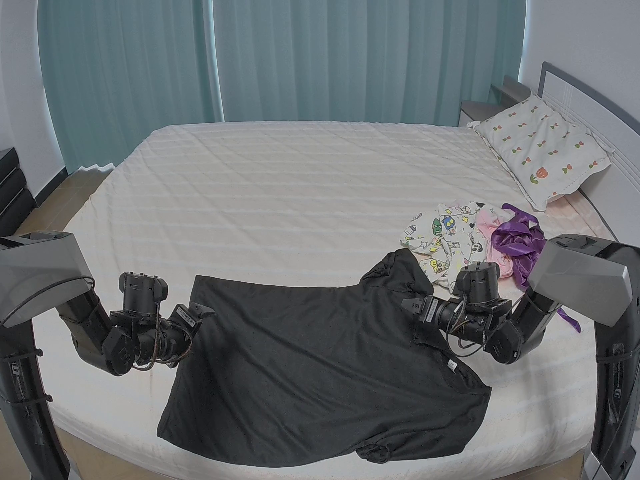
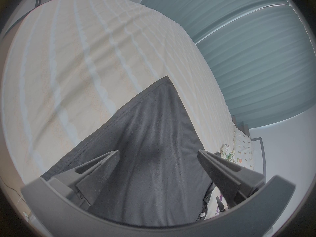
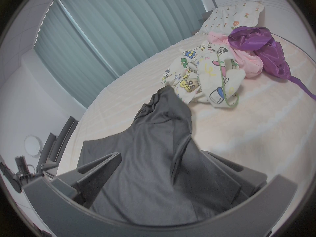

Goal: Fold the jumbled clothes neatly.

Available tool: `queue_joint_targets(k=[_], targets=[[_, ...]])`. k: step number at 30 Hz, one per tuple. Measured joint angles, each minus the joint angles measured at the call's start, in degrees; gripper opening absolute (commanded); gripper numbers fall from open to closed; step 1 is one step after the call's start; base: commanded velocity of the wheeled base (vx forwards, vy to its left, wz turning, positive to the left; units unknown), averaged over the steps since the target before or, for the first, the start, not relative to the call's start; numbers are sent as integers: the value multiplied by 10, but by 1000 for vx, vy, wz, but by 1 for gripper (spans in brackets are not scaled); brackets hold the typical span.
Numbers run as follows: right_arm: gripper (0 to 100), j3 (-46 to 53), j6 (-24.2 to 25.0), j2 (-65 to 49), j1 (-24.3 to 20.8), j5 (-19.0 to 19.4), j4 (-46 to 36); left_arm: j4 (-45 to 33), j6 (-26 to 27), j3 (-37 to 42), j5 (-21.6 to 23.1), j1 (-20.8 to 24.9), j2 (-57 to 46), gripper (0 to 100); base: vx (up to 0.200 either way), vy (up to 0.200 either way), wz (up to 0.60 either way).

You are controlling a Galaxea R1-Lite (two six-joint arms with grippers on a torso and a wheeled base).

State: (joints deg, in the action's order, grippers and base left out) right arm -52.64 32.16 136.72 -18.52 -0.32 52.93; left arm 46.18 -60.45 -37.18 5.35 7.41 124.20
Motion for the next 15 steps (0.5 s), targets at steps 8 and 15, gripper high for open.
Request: queue_joint_targets(k=[8, 15], targets=[[100, 57, 18, -20, -49, 3, 14, 0, 0, 3, 0, 1, 0, 100, 0, 0, 0], [100, 34, 22, 15, -75, -3, 7, 0, 1, 4, 0, 1, 1, 100, 0, 0, 0]])
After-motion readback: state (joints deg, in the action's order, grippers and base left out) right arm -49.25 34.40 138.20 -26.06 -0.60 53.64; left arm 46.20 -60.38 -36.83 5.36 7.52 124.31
